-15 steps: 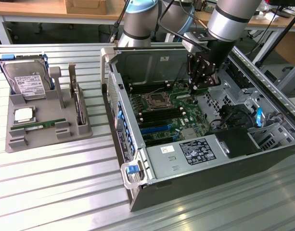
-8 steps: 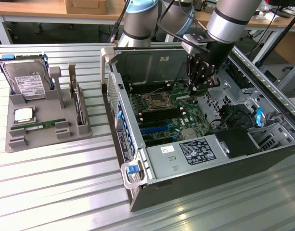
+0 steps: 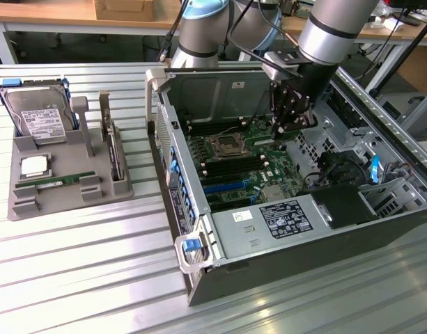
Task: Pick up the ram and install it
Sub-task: 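Insert the ram into the slot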
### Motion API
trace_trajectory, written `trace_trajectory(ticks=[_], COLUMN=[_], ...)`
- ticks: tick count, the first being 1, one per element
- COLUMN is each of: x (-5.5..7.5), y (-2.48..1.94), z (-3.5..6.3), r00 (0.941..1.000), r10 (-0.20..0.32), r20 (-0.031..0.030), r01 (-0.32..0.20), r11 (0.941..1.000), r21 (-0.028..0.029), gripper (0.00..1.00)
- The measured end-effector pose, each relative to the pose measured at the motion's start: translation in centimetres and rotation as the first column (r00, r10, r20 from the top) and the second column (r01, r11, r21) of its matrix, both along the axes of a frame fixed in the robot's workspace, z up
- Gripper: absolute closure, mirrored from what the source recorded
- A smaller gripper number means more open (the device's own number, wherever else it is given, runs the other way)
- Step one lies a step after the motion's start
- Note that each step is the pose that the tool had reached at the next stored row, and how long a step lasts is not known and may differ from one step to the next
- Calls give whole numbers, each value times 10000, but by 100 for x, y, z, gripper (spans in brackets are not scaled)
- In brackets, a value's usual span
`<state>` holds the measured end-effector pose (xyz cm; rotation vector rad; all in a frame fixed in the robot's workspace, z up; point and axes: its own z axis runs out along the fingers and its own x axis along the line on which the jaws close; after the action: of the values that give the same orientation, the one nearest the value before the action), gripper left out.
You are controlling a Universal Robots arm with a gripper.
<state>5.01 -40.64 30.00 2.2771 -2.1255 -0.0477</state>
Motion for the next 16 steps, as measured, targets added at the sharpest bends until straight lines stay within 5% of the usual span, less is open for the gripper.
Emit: trace_trajectory(ticks=[16], x=[0], y=[0], z=[-86], r00=[10000], r10=[0], r20=[0], r01=[0], r11=[10000], r21=[0], gripper=[88])
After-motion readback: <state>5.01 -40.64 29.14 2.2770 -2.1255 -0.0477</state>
